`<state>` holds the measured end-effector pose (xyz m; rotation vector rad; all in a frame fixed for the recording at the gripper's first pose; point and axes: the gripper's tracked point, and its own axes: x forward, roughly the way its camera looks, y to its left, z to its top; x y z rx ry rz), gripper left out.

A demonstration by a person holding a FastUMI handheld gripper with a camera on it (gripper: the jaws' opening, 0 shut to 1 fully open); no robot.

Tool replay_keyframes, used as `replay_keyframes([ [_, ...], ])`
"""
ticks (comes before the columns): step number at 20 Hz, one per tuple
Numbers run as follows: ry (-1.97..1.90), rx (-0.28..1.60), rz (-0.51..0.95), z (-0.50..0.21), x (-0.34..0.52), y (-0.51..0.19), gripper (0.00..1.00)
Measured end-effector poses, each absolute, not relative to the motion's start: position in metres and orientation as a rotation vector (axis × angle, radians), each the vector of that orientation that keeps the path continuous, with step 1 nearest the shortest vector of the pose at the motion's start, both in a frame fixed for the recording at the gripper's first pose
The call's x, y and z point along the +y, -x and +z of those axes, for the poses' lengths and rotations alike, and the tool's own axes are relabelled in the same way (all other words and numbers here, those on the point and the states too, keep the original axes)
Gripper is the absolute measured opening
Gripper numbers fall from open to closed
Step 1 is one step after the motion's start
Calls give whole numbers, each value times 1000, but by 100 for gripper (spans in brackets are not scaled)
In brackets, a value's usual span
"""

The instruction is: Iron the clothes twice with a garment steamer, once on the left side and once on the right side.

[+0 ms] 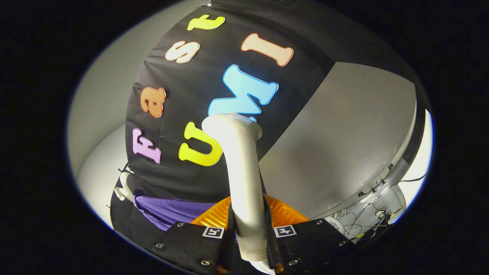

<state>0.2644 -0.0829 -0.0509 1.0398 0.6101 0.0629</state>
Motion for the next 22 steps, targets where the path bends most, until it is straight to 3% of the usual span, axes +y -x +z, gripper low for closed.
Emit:
replay_keyframes([
  [14, -775, 380, 130, 49, 0, -171, 33],
  [22, -553, 285, 137, 79, 65, -175, 33],
])
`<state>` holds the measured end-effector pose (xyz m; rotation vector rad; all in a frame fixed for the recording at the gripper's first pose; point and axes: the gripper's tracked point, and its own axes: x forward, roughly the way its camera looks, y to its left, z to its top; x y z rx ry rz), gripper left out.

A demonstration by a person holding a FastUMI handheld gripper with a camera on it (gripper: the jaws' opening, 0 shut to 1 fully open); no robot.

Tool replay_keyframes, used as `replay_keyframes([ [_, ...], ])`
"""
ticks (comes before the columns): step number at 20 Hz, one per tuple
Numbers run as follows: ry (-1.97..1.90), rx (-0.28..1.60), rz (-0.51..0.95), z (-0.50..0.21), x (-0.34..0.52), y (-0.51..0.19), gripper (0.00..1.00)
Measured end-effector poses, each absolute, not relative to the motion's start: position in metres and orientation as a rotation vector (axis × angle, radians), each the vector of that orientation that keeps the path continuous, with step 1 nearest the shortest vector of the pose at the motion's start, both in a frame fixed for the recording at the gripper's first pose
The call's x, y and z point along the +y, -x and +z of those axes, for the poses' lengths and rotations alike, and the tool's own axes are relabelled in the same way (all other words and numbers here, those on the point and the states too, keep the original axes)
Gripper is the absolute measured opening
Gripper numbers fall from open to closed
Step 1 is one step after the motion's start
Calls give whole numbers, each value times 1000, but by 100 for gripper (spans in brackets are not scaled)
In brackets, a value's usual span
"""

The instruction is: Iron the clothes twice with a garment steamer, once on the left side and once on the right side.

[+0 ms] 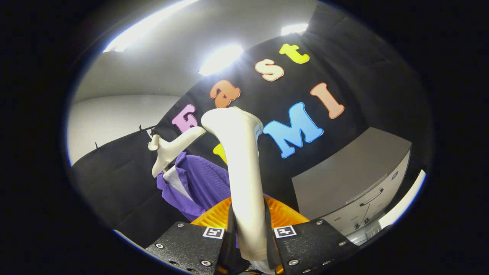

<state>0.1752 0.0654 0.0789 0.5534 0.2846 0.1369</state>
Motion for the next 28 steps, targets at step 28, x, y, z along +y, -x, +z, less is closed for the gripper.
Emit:
replay_keyframes([
  [28, -47, 201, 12, 30, 206, -218, 33],
])
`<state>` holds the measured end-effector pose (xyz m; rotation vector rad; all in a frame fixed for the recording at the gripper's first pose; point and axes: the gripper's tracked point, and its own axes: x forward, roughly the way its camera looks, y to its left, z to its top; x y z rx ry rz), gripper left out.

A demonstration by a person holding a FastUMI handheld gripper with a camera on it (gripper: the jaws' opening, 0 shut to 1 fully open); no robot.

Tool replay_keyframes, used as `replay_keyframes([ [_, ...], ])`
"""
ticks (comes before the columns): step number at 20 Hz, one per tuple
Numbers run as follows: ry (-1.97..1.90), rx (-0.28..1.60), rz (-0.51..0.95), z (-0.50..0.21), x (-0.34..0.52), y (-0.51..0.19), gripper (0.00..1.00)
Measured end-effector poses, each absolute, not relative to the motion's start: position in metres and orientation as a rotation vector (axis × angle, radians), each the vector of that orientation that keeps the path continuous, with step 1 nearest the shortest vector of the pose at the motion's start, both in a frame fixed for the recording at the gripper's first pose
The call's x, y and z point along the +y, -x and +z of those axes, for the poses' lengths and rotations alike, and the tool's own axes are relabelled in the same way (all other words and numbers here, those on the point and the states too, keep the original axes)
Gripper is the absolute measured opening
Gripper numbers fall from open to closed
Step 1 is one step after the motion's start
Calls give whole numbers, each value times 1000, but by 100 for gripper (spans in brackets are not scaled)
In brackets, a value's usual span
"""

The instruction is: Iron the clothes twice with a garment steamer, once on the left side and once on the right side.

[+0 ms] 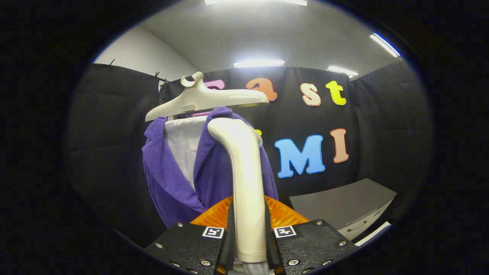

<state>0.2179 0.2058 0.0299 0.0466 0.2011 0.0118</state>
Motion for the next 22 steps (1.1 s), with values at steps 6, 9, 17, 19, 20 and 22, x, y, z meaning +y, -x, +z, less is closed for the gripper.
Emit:
replay_keyframes([
  [6, -23, 242, 44, -15, 218, -196, 33],
  [9, 12, 295, 57, -45, 220, -186, 33],
  [17, 64, 411, 100, -116, 218, -167, 33],
  [19, 68, 432, 100, -133, 212, -160, 33],
  [20, 72, 443, 103, -142, 212, -158, 33],
  [22, 88, 472, 105, -160, 206, -152, 34],
])
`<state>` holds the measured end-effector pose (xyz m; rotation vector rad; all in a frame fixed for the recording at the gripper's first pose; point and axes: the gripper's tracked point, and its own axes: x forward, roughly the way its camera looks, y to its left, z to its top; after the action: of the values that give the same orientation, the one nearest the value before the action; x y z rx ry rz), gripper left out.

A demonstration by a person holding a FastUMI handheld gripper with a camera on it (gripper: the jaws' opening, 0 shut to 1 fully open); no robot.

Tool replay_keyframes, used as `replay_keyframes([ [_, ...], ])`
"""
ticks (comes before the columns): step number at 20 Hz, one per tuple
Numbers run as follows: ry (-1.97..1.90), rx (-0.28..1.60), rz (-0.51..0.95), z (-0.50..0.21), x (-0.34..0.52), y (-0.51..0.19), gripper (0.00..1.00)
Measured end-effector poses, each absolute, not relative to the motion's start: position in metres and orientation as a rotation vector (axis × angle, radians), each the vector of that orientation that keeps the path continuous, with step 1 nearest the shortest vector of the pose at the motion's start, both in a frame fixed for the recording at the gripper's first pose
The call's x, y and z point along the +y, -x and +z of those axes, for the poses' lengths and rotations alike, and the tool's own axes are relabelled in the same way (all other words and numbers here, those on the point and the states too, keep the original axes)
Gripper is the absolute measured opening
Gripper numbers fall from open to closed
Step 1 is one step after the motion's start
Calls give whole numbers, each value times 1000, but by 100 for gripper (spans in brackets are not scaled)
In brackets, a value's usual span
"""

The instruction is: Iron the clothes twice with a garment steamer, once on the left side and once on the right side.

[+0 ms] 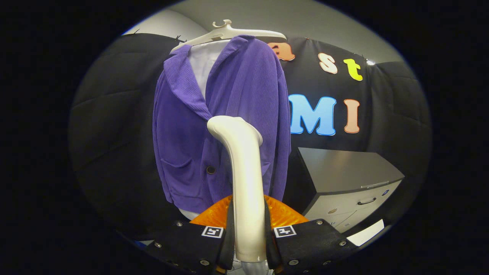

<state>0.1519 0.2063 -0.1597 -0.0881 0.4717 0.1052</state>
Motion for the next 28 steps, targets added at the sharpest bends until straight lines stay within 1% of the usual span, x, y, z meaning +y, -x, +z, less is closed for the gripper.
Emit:
replay_keyframes([
  [10, 109, 670, 134, -252, 184, -115, 34],
  [15, 121, 814, 153, -305, 173, -93, 34],
  [20, 157, 865, 206, -308, 179, -68, 34],
  [24, 193, 821, 310, -281, 214, -47, 33],
  [28, 210, 749, 389, -238, 252, -53, 33],
])
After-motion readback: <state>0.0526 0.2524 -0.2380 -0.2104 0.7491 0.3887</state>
